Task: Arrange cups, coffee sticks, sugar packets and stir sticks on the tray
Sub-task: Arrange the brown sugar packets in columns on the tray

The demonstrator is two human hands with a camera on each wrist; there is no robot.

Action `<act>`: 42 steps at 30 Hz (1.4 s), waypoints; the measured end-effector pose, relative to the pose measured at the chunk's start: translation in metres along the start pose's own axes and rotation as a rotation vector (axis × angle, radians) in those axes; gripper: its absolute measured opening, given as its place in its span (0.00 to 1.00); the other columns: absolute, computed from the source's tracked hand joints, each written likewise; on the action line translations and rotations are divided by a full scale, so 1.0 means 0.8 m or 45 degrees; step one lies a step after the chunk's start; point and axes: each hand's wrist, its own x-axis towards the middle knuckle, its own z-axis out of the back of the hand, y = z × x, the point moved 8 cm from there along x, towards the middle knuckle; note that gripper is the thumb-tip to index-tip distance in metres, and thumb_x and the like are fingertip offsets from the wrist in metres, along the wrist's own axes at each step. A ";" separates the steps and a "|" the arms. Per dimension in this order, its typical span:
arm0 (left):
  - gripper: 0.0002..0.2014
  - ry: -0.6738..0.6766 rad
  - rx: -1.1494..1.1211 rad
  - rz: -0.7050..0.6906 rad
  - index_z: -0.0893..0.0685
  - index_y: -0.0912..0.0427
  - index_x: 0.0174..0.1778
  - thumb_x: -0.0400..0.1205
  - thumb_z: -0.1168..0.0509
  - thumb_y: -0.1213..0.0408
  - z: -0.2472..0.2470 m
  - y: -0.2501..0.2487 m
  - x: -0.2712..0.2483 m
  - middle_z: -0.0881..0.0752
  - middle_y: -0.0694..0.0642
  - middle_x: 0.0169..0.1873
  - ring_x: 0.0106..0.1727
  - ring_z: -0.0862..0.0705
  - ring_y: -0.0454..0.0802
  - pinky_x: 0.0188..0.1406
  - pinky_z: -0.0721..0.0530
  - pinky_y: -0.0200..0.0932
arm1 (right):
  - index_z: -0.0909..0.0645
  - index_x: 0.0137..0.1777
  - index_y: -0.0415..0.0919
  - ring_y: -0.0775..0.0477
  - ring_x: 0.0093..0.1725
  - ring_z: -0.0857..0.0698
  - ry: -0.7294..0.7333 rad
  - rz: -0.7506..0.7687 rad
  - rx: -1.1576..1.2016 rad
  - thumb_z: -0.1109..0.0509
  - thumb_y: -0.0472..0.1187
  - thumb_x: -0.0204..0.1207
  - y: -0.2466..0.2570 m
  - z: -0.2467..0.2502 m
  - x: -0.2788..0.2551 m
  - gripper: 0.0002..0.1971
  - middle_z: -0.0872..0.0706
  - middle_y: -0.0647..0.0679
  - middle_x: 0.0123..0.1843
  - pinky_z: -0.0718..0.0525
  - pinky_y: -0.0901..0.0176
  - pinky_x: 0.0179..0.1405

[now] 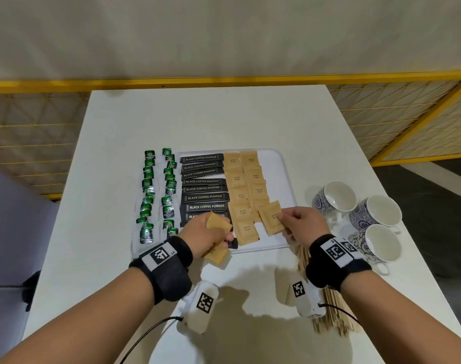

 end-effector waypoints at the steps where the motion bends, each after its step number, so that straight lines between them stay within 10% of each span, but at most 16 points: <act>1: 0.12 0.034 0.016 0.025 0.19 0.61 0.52 0.77 0.34 0.80 0.000 0.005 -0.001 0.11 0.62 0.39 0.32 0.15 0.52 0.54 0.14 0.57 | 0.12 0.37 0.44 0.45 0.30 0.19 -0.003 -0.037 0.025 0.30 0.38 0.76 -0.006 0.001 0.003 0.08 0.15 0.43 0.29 0.18 0.52 0.34; 18: 0.11 0.037 0.166 0.044 0.20 0.60 0.52 0.79 0.37 0.79 0.015 0.016 -0.002 0.09 0.60 0.44 0.36 0.12 0.52 0.51 0.12 0.53 | 0.21 0.51 0.53 0.51 0.40 0.13 0.008 0.047 -0.491 0.29 0.54 0.73 -0.016 -0.011 0.011 0.11 0.11 0.50 0.37 0.16 0.56 0.46; 32: 0.13 -0.034 0.049 -0.015 0.20 0.57 0.53 0.80 0.38 0.78 -0.012 -0.020 0.006 0.13 0.58 0.42 0.33 0.14 0.49 0.38 0.12 0.45 | 0.19 0.52 0.50 0.51 0.41 0.15 -0.037 0.091 -0.276 0.27 0.38 0.72 -0.003 -0.012 0.011 0.11 0.16 0.51 0.36 0.17 0.60 0.47; 37: 0.13 -0.150 0.084 -0.078 0.19 0.53 0.52 0.80 0.38 0.76 -0.004 -0.029 0.011 0.12 0.56 0.42 0.39 0.12 0.49 0.43 0.11 0.47 | 0.24 0.63 0.50 0.52 0.47 0.17 -0.104 0.116 -0.264 0.41 0.31 0.74 0.008 -0.010 0.015 0.20 0.16 0.51 0.50 0.26 0.65 0.41; 42: 0.14 -0.154 0.075 -0.081 0.19 0.55 0.57 0.79 0.37 0.76 -0.003 -0.035 0.016 0.13 0.59 0.49 0.43 0.13 0.49 0.27 0.17 0.33 | 0.29 0.69 0.50 0.54 0.47 0.19 -0.037 0.139 -0.250 0.45 0.28 0.75 0.015 -0.023 0.020 0.26 0.17 0.52 0.55 0.28 0.73 0.37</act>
